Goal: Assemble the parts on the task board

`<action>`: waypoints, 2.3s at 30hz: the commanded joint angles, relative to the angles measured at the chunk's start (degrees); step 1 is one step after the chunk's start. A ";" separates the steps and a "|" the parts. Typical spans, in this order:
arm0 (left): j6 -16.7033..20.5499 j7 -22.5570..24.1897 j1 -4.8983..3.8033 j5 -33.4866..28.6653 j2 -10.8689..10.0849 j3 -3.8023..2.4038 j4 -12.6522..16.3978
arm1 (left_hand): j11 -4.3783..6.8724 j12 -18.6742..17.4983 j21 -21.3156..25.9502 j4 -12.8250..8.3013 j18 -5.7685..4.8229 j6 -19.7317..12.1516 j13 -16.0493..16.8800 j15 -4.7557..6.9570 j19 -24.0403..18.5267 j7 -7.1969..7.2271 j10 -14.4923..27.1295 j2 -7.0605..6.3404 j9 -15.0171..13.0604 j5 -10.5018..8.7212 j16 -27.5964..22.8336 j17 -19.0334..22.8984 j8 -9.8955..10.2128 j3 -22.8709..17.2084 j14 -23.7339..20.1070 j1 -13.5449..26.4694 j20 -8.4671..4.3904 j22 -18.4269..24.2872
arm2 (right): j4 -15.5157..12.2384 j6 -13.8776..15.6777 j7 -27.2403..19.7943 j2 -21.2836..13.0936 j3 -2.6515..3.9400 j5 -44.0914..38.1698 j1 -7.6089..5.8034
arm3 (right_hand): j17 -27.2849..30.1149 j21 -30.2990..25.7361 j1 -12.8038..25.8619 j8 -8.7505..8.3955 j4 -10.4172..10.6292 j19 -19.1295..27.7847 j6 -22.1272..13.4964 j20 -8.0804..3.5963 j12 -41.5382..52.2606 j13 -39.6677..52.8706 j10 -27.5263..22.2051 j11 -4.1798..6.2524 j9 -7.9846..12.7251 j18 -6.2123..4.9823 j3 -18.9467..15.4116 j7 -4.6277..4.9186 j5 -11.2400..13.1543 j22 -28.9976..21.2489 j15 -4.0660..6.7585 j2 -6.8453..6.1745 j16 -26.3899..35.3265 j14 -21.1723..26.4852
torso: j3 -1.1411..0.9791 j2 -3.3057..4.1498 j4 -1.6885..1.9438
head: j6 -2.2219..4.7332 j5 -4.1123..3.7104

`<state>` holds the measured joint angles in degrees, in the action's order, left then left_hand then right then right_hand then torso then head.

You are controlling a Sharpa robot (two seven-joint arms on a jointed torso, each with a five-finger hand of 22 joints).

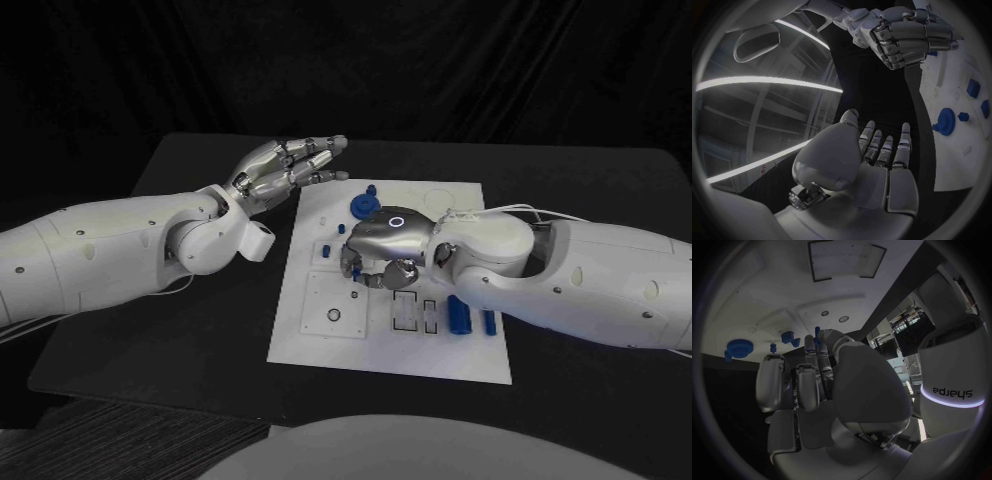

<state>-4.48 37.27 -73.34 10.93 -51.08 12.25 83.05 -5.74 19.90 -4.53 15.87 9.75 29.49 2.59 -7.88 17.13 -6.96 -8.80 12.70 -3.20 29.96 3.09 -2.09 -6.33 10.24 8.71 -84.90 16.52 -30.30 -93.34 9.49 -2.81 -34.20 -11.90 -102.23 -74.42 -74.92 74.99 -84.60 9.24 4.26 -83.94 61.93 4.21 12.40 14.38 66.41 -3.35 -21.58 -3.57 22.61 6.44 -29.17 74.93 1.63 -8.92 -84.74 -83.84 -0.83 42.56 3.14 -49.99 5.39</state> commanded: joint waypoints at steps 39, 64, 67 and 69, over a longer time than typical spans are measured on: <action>-2.00 -1.59 0.34 -0.28 0.80 -0.05 -0.39 | 0.70 -1.61 -0.12 0.22 -0.07 -0.68 -0.14 -1.89 0.89 1.08 1.48 -0.02 0.00 0.55 0.58 0.07 -0.04 -0.95 0.14 -0.98 0.15 0.21 | 0.26 -0.37 2.50 0.87 0.04 -0.04 2.14 | -6.89 -0.77 -0.27 -1.56 -0.95 0.18 -0.34 0.67 -0.86 -0.33 0.89 -0.13 0.98 0.11 1.21 0.71 -1.60 10.52 -0.63 -0.06 -0.08 -4.25 | -0.01 -0.01 -0.25 | -0.01 0.25; -2.77 -2.74 0.54 -0.28 1.03 -0.05 -0.74 | 0.70 -1.85 -0.13 0.28 -0.14 -0.43 -0.16 -2.19 0.96 0.84 1.72 0.03 -0.04 0.55 0.63 0.07 -0.14 -1.02 0.16 -0.95 0.17 0.28 | 0.41 -0.39 2.86 0.96 0.04 -0.04 2.87 | -6.80 -0.84 -0.09 -1.75 -1.04 0.23 -0.36 0.70 -0.98 -0.38 0.84 -0.19 1.11 0.09 1.28 0.77 -1.86 10.50 -0.67 -0.16 -0.03 -4.22 | -0.01 -0.02 -0.24 | -0.01 -0.01; -2.84 -2.81 0.60 -0.28 1.04 -0.05 -0.77 | 0.70 -1.85 -0.13 0.28 -0.14 -0.43 -0.16 -2.19 0.96 0.84 1.72 0.03 -0.04 0.55 0.63 0.07 -0.14 -1.02 0.16 -0.95 0.17 0.28 | 0.47 -0.46 2.90 0.97 0.04 -0.04 2.99 | -6.80 -0.84 -0.09 -1.75 -1.04 0.23 -0.36 0.70 -0.98 -0.38 0.84 -0.19 1.11 0.09 1.28 0.77 -1.86 10.50 -0.67 -0.16 -0.03 -4.22 | 0.00 0.00 -0.25 | -0.01 -0.05; -2.89 -2.86 0.64 -0.28 1.04 -0.05 -0.78 | 0.70 -1.85 -0.13 0.28 -0.14 -0.43 -0.16 -2.19 0.96 0.84 1.72 0.03 -0.04 0.55 0.63 0.07 -0.14 -1.02 0.16 -0.95 0.17 0.28 | 0.51 -0.48 2.92 0.99 0.04 -0.04 3.08 | -6.77 -0.85 0.00 -1.82 -1.04 0.25 -0.38 0.71 -1.04 -0.41 0.80 -0.22 1.16 0.09 1.30 0.80 -1.89 10.49 -0.69 -0.18 -0.01 -4.21 | -0.01 -0.01 -0.24 | -0.01 -0.13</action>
<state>-6.46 34.04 -72.81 10.92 -50.15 12.25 82.20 -5.13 18.32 -4.53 16.20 9.75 28.98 2.49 -9.73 17.75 -6.03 -7.37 12.69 -3.25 30.24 3.53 -2.09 -6.31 9.45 8.93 -85.35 16.71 -30.11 -92.81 8.46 -1.06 -33.24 -11.89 -102.19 -71.53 -74.91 74.45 -84.35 7.62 3.30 -83.74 61.51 4.41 11.30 13.97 66.96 -3.61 -20.50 -3.58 23.55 6.84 -30.83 74.90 1.47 -9.16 -84.74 -83.99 -0.83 42.56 2.88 -49.99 5.32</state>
